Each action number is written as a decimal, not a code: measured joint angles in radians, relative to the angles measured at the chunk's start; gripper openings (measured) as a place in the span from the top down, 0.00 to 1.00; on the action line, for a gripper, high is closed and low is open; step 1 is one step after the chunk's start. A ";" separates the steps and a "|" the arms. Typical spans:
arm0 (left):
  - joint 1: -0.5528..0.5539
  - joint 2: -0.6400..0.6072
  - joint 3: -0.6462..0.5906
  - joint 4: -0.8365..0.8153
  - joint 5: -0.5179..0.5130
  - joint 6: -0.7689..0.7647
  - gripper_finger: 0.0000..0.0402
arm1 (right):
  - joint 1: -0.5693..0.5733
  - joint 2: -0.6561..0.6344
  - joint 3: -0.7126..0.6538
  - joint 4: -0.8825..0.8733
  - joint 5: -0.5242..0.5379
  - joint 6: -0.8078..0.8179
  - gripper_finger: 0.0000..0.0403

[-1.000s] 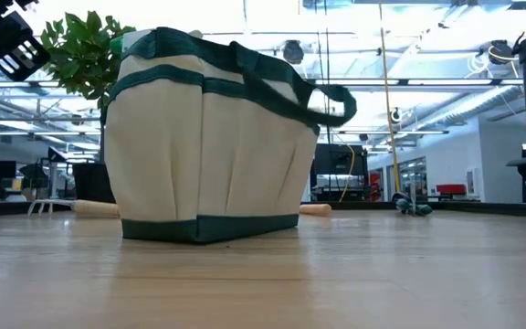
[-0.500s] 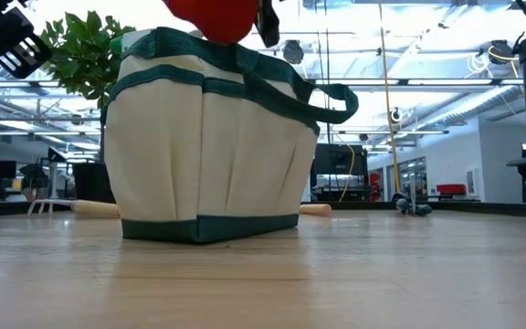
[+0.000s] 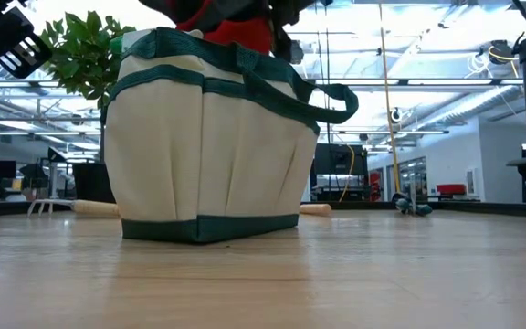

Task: Pick & Place Garden tools in Gardening bag
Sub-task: Put the gloves into the gardening bag, then put the shear scissors into the gardening bag

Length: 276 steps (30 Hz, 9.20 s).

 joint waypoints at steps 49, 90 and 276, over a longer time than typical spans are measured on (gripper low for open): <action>0.000 0.000 0.000 0.000 0.002 -0.002 0.53 | -0.015 0.000 0.000 -0.146 -0.005 -0.008 0.34; 0.000 0.000 0.000 0.002 -0.055 0.018 0.53 | -0.206 -0.340 0.000 -1.013 0.389 0.326 0.33; 0.000 0.000 0.000 0.002 -0.140 -0.037 0.53 | -0.753 -0.319 -0.519 -0.534 -0.159 -0.812 0.88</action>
